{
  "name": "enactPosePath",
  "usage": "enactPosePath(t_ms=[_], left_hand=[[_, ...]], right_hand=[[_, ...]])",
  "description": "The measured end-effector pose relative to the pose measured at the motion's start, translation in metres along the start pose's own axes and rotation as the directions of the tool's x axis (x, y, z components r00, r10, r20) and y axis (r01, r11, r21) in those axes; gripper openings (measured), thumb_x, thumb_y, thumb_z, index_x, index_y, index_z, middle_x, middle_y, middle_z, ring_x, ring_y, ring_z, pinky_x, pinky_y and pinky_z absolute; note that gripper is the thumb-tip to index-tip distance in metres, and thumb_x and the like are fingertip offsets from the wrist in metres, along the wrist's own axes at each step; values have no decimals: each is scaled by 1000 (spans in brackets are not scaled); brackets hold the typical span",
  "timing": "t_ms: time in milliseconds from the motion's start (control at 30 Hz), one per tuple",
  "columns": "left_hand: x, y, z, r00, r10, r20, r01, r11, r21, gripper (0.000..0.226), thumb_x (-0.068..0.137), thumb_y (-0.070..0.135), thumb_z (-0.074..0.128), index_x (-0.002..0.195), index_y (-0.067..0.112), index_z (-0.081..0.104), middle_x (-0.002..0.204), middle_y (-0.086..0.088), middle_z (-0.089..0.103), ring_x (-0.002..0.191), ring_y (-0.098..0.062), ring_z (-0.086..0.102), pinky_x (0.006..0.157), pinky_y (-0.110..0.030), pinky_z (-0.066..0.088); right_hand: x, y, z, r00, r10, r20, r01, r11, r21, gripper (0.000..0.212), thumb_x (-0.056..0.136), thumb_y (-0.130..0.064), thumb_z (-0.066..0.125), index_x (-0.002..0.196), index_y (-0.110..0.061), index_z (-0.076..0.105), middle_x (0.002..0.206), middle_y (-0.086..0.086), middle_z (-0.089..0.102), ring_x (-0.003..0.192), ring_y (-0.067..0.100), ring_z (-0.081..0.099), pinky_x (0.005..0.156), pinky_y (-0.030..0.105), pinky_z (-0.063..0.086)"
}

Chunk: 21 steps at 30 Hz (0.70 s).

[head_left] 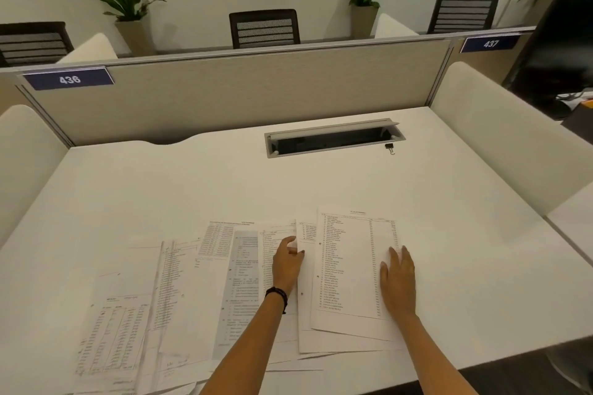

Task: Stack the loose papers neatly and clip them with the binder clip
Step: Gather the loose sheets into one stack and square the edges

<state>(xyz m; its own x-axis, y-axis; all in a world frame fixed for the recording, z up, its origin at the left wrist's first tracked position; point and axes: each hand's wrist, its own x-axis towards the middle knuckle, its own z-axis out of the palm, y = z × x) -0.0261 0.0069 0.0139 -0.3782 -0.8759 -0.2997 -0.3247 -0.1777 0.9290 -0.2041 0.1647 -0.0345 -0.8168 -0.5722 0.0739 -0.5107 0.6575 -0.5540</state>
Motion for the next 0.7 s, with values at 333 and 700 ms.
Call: enactPosePath(t_ms=[333, 700], left_hand=[[-7, -6, 4, 995, 73, 70, -78, 994, 76, 36, 88, 5, 57, 122, 13, 49, 112, -7, 64, 85, -12, 61, 68, -9, 50], [-11, 9, 8, 994, 108, 28, -108, 994, -2, 33, 87, 7, 61, 119, 5, 52, 106, 0, 57, 96, -12, 55, 83, -17, 47]], right_hand=[[-16, -3, 2, 990, -83, 118, 85, 996, -10, 49, 96, -25, 38, 142, -11, 30, 154, 10, 20, 142, 24, 16, 115, 37, 20], [-16, -13, -12, 998, 3, 68, -18, 976, 218, 48, 96, -17, 40, 141, -9, 28, 153, 10, 20, 141, 23, 18, 111, 30, 17]])
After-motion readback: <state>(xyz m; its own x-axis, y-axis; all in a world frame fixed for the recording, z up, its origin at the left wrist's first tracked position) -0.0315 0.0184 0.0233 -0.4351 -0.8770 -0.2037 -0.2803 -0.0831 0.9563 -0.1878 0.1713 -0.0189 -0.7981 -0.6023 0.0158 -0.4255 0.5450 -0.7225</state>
